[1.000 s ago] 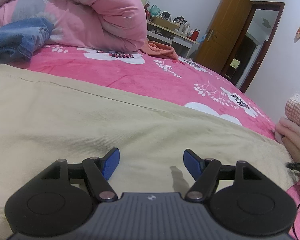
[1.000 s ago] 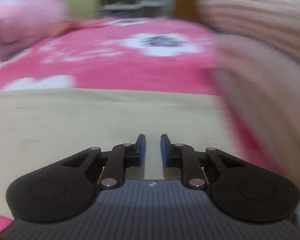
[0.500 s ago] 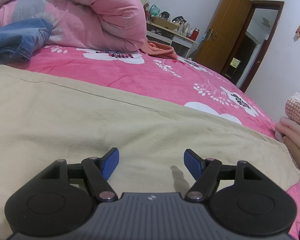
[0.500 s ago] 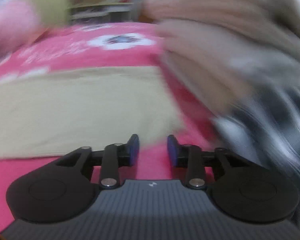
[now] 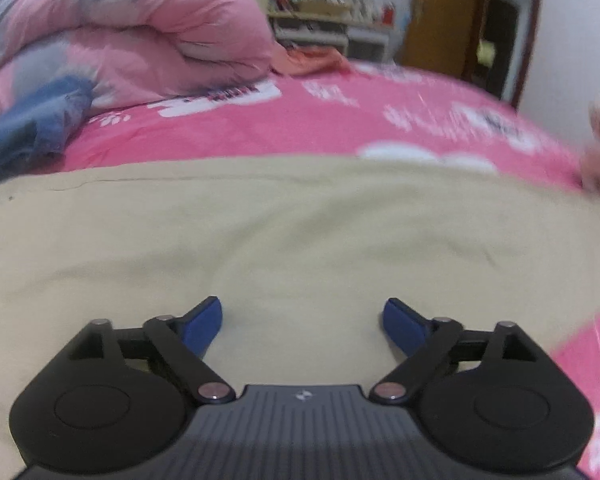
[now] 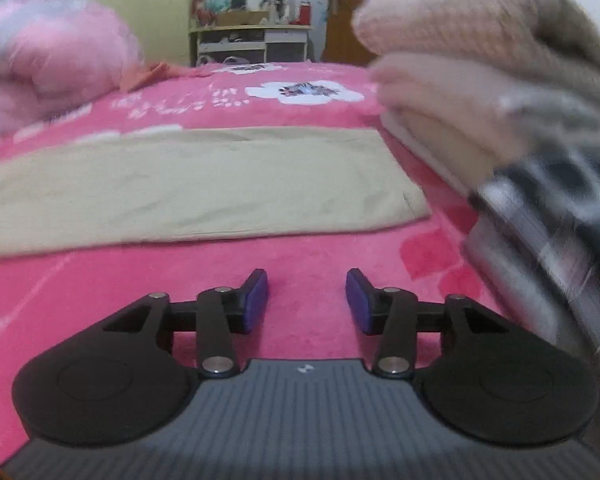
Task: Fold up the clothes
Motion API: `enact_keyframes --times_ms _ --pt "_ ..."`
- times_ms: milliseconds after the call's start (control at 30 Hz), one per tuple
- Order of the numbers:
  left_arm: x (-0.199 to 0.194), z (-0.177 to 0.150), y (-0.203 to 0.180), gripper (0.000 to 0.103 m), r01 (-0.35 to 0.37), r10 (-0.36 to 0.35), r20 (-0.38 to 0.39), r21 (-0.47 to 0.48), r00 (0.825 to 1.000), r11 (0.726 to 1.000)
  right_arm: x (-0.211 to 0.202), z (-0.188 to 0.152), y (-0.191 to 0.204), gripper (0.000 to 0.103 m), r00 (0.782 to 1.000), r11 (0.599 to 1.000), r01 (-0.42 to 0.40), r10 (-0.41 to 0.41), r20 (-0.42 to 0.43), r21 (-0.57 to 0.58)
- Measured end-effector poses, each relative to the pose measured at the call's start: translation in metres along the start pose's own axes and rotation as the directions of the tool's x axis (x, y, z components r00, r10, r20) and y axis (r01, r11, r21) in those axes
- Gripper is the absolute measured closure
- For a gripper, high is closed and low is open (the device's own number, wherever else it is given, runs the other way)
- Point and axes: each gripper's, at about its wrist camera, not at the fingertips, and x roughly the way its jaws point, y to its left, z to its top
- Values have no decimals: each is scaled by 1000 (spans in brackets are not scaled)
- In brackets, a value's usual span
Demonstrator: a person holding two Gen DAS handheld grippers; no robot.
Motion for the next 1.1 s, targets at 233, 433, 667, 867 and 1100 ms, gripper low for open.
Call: enact_keyframes --times_ms 233,433,667,867,1100 --pt "-63 -12 -16 12 72 -74 -70 -35 995 997 5 -4 -7 58 998 996 -55 55 6 72" --pt "-124 -34 -4 12 49 -56 -47 -146 997 988 17 1 -12 56 997 992 -81 80 10 99" --pt "-158 -42 -23 12 -50 49 -13 -92 999 995 14 1 -12 49 995 989 -100 99 12 110" --pt "-172 -26 -6 12 -111 123 72 -147 990 983 8 2 -15 49 994 985 -112 110 24 131" --pt "-171 -25 84 12 -185 230 131 -290 964 939 -24 21 27 49 971 974 -222 217 103 34"
